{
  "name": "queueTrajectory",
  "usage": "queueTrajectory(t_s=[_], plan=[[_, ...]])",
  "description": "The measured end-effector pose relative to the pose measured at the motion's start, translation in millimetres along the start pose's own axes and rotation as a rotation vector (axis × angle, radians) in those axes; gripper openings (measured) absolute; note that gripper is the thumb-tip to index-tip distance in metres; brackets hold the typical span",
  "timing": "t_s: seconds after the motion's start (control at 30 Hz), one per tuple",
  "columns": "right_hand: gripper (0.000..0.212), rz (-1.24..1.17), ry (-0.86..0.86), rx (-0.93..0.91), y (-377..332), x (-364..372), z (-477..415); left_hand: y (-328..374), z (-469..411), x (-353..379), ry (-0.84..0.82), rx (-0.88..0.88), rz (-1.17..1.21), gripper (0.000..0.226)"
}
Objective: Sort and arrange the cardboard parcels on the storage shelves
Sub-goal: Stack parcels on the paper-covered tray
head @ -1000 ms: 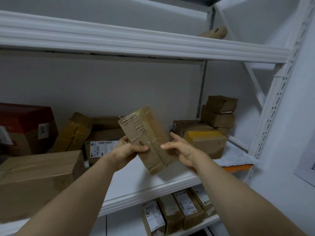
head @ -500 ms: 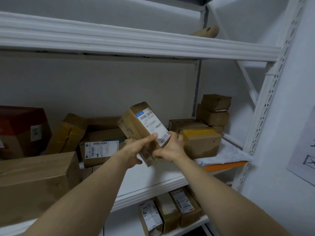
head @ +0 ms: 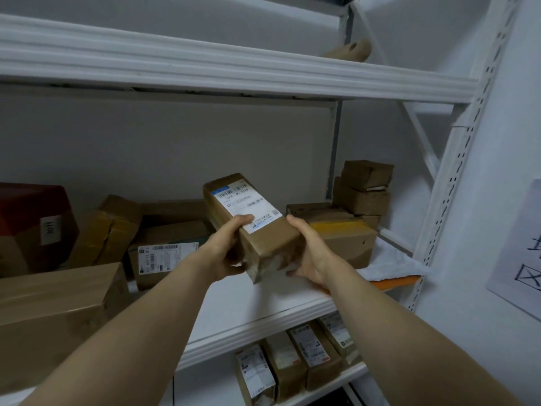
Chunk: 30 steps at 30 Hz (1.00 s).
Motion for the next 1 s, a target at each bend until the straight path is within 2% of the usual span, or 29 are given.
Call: queueTrajectory(t_s=[0.1,0.23,0.27,0.37,0.57,0.63,0.7,0.77,0.9,0.93,1.0], plan=[[0.078,-0.071,-0.050,0.019,-2.3,3.4,-1.3,-6.6,2.0,5.5,-0.025,-0.200,0.140,0.065],[0.091,-0.076,-0.105,-0.090,-13.0,12.3,2.7,-9.0,10.4,14.7,-0.090,-0.322,0.154,0.059],[0.091,-0.068,-0.116,-0.113,-14.6,13.9,3.3,-8.2,13.3,15.7,-0.093,-0.322,0.135,0.058],[0.072,-0.001,-0.129,-0.191,-18.0,15.7,5.5,-8.5,19.8,17.6,-0.068,-0.326,0.087,0.060],[0.062,0.126,-0.086,-0.253,-18.4,15.6,11.0,-16.9,13.9,13.7,0.023,-0.391,0.092,0.072],[0.066,0.162,-0.062,-0.261,-18.9,13.8,12.6,-19.4,9.1,12.6,0.031,-0.397,0.093,0.075],[0.069,0.209,-0.054,-0.265,-19.1,13.2,13.5,-20.1,8.3,9.9,0.048,-0.378,0.061,0.074],[0.073,0.197,-0.070,-0.194,-16.8,11.0,13.6,-19.5,8.0,6.5,0.066,-0.349,0.013,0.070],[0.106,0.119,-0.004,0.007,-15.2,-2.3,13.0,-7.6,6.3,-0.6,0.150,-0.132,-0.212,0.062],[0.110,0.136,0.048,0.015,-15.9,-7.6,11.2,-2.0,5.4,-2.8,0.196,-0.054,-0.258,0.070],[0.104,0.177,0.094,0.002,-17.0,-11.1,11.2,4.5,-1.5,-5.8,0.271,0.065,-0.305,0.107]])
Point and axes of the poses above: each hand's wrist, its own z-axis away from the middle knuckle, its own x-axis out of the palm, y = z × x, the point moved 6 cm from there along -z, towards the middle knuckle, and after that the axes turned 13 degrees about y, right-handed, at the moved point
